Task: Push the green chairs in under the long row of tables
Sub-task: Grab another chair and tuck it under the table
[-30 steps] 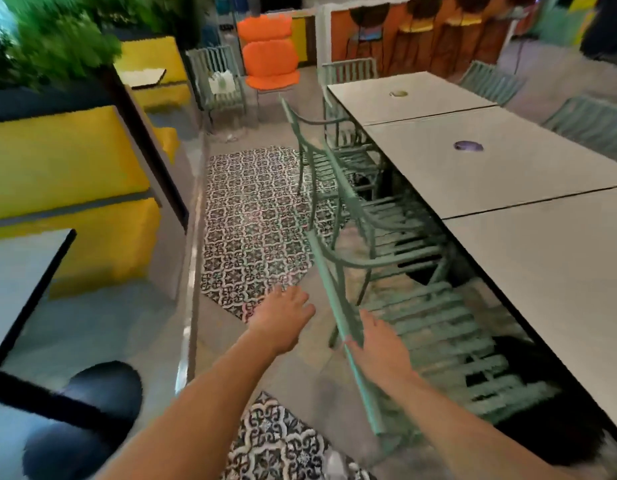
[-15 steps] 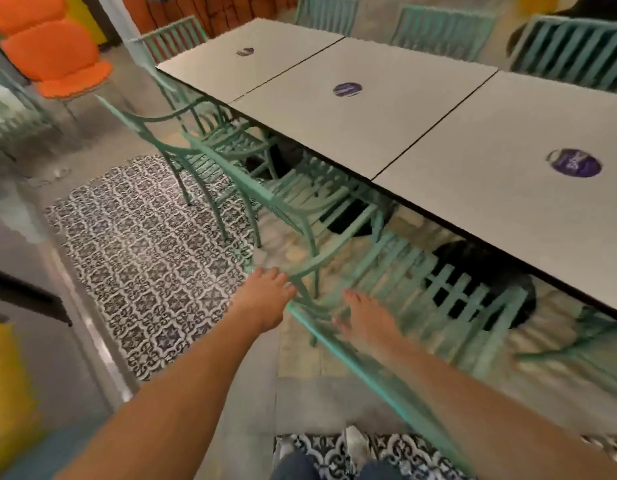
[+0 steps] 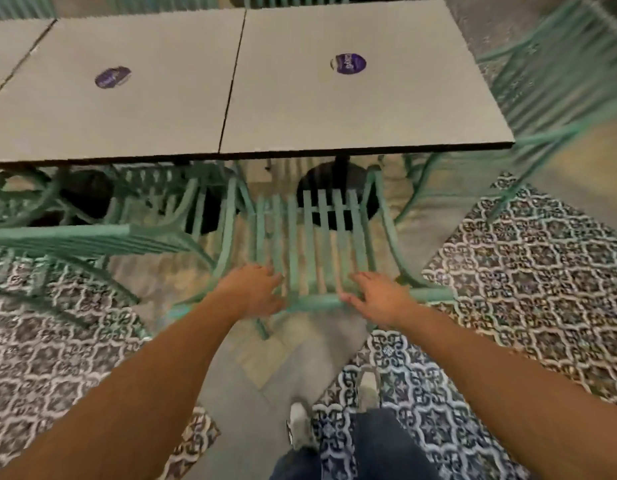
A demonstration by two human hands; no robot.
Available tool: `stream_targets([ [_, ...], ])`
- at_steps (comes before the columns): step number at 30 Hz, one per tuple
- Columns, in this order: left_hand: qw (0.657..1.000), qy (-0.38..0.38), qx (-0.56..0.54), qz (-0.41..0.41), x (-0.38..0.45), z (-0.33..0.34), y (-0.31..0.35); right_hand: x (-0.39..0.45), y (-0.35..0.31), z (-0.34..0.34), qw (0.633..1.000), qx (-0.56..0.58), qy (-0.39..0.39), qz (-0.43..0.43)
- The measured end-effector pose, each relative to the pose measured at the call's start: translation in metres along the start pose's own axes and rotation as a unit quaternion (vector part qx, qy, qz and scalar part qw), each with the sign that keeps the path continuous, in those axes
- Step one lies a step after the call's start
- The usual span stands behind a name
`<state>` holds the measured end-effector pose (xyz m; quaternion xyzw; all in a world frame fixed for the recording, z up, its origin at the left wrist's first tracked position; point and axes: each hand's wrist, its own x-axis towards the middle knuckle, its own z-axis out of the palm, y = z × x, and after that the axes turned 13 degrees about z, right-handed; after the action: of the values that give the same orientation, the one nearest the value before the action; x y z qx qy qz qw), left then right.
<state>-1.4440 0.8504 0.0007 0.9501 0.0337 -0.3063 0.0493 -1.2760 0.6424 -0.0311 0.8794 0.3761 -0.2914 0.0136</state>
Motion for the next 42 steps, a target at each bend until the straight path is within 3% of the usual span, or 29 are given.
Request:
stream_targets([
  [3, 0.999, -0.035, -0.034, 0.010, 0.001, 0.014, -0.003, -0.015, 0.006, 0.007, 0.999, -0.042, 0.018, 0.004],
  [7, 0.999, -0.023, -0.021, 0.022, 0.008, 0.029, 0.003, -0.017, 0.010, 0.000, 0.994, -0.101, 0.033, 0.022],
  [35, 0.997, -0.020, 0.041, 0.066, 0.088, -0.031, 0.084, -0.023, 0.124, -0.033, 0.997, -0.050, 0.039, 0.053],
  [40, 1.000, -0.009, -0.011, 0.019, 0.101, -0.033, 0.093, -0.016, 0.153, -0.026, 0.994, -0.004, 0.081, 0.079],
  [42, 0.995, 0.045, -0.082, -0.036, 0.097, -0.020, 0.088, -0.015, 0.172, -0.018, 0.973, 0.075, 0.170, 0.140],
])
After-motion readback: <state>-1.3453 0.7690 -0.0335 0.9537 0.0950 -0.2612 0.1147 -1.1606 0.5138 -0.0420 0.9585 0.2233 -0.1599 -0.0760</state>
